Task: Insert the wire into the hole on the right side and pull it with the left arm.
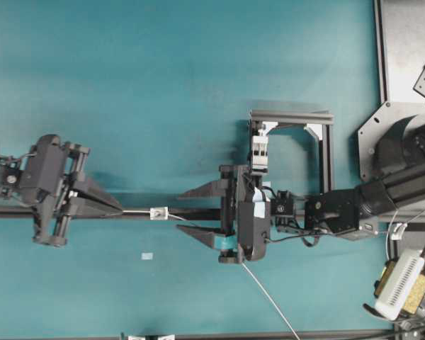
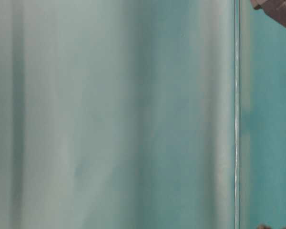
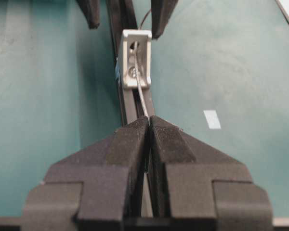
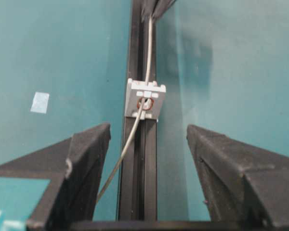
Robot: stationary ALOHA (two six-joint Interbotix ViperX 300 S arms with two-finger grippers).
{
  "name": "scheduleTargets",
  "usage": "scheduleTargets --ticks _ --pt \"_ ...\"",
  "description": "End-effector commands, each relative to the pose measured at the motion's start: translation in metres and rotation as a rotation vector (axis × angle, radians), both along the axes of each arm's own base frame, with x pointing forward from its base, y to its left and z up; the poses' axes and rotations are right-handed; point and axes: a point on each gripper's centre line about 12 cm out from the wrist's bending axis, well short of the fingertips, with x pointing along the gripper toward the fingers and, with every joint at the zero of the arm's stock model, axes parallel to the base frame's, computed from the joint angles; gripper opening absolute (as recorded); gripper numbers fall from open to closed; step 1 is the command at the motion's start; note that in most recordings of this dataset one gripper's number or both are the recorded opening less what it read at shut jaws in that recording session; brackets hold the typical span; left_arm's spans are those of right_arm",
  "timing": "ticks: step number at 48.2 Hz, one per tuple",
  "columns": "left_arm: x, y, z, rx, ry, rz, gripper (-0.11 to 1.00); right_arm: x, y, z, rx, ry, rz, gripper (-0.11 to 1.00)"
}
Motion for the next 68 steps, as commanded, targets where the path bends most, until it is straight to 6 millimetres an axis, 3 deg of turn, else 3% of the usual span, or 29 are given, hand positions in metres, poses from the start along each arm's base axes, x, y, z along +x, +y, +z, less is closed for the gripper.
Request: scheduleTargets --ticks 1,18,34,57,68 --pt "-0.007 0.001 0.014 -0.01 -0.034 -0.004 -0.1 0.002 0.001 0.014 0.013 -0.042 0.002 0.73" --pt "-0.042 0.007 0.015 -0.027 0.035 -0.005 -0.1 0.002 0.001 0.013 0.011 -0.039 0.003 0.72" --pt "-0.058 0.005 0.013 -0.013 0.109 -0.022 -0.1 0.002 0.001 0.013 0.012 -0.041 0.002 0.72" --pt "-0.057 0.005 0.022 -0.019 0.098 -0.024 -0.1 0.002 0.001 0.013 0.012 -0.041 0.002 0.72" --pt "-0.059 0.005 0.017 -0.012 0.147 -0.024 -0.1 0.002 0.001 0.013 0.012 -0.041 0.001 0.72"
